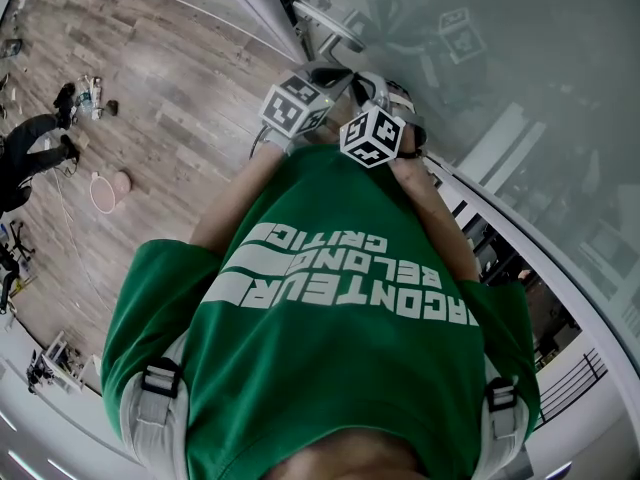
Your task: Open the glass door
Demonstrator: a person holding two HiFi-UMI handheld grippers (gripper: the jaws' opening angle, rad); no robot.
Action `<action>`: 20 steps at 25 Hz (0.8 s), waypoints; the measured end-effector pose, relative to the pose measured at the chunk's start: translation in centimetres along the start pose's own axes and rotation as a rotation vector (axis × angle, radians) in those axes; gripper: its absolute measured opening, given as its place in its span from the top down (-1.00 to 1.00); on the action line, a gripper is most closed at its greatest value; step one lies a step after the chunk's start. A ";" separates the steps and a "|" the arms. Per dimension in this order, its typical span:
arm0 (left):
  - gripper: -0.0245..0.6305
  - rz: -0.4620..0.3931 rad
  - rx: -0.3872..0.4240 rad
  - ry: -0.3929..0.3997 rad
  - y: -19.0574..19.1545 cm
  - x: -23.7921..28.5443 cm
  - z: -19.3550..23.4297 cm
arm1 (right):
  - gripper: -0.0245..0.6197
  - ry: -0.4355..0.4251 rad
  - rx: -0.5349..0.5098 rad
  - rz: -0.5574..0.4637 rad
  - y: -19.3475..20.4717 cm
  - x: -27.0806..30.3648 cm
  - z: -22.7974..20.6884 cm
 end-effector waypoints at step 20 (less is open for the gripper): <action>0.89 -0.032 -0.021 -0.035 -1.6 -0.4 0.2 | 0.79 0.008 0.016 -0.034 0.5 1.4 -3.9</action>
Point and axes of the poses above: the fingertips, and each gripper's own axes: x forward along the fingers, z to its left, y out of its underside, the point moved 4 cm from there along -x, backward along the fingers, and after that the axes turned 13 degrees about z, right-handed, at the moved point
